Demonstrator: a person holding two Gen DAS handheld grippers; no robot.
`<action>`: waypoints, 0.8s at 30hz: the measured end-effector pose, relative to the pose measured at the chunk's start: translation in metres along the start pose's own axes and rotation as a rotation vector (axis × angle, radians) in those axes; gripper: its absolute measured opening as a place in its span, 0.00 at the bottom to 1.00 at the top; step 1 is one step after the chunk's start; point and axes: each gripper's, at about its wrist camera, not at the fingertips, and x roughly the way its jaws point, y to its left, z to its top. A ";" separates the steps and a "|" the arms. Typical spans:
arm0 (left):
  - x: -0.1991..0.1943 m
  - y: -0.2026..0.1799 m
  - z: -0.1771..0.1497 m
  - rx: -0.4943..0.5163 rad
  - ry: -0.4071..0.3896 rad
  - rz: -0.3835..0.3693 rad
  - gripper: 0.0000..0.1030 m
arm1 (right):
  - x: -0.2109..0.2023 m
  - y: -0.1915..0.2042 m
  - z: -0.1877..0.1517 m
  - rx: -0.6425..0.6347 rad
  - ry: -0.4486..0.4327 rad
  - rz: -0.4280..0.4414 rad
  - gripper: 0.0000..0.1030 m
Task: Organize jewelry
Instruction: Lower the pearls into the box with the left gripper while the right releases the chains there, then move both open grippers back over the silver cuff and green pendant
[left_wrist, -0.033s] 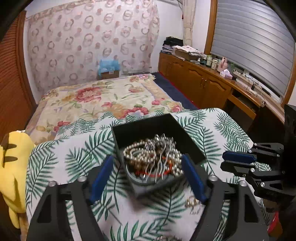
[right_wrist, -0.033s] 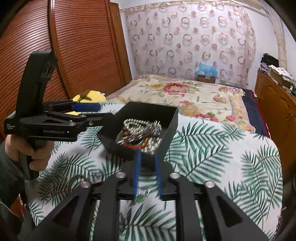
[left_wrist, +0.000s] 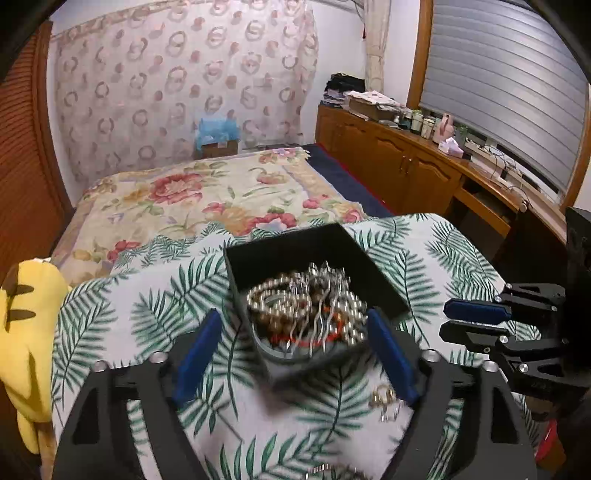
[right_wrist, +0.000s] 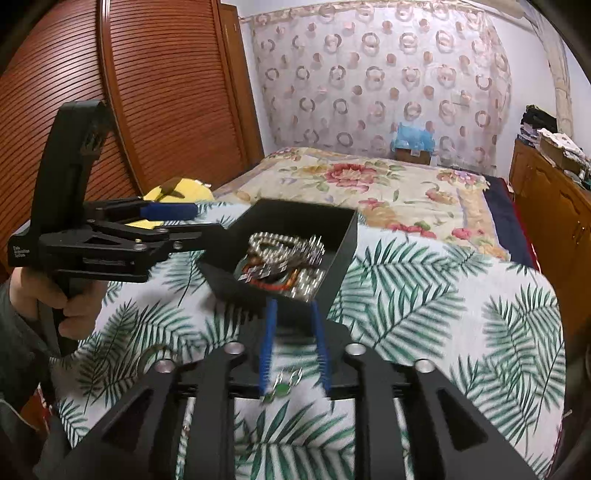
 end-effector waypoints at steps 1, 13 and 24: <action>-0.002 0.000 -0.005 0.002 0.002 0.005 0.85 | 0.001 0.002 -0.003 -0.001 0.007 0.000 0.24; -0.013 -0.001 -0.068 0.001 0.072 0.049 0.90 | 0.034 0.008 -0.035 0.026 0.148 -0.035 0.24; -0.006 -0.004 -0.095 0.015 0.148 0.060 0.90 | 0.044 0.016 -0.040 -0.002 0.197 -0.094 0.24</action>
